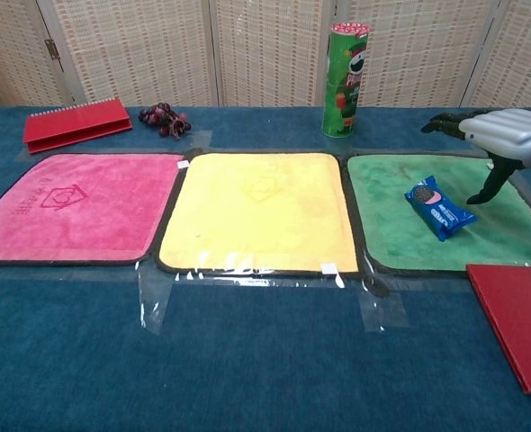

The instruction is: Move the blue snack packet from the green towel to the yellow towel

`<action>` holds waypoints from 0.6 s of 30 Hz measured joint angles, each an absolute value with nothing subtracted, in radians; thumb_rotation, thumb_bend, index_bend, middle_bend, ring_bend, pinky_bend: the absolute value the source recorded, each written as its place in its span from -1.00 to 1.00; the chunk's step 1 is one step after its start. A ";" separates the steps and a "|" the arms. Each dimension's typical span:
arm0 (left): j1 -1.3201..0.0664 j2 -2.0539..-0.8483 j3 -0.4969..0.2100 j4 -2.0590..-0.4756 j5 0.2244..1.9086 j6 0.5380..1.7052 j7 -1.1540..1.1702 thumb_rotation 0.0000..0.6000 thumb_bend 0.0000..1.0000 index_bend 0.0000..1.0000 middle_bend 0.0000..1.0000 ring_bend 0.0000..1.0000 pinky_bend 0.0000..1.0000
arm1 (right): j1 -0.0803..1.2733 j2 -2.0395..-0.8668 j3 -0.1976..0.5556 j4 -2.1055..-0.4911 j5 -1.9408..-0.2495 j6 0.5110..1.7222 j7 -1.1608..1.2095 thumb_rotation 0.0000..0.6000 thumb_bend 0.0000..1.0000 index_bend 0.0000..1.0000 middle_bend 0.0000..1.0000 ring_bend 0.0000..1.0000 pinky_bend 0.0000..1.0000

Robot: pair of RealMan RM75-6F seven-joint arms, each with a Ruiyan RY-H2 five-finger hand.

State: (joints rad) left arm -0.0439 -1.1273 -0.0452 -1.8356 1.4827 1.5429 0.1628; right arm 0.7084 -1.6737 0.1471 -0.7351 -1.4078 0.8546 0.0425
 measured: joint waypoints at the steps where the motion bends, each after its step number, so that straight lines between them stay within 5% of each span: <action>1: -0.045 -1.127 -0.046 -1.836 1.482 1.541 0.163 1.00 0.02 -0.45 -0.57 -0.60 -0.94 | 0.712 -1.683 0.145 -0.721 -1.411 0.855 0.052 1.00 -0.72 -1.00 -1.00 -1.00 -1.00; 18: -0.045 -1.124 -0.045 -1.832 1.482 1.537 0.152 1.00 0.02 -0.45 -0.57 -0.60 -0.93 | 0.766 -1.787 0.122 -0.673 -1.474 0.931 0.164 1.00 -0.72 -1.00 -1.00 -1.00 -1.00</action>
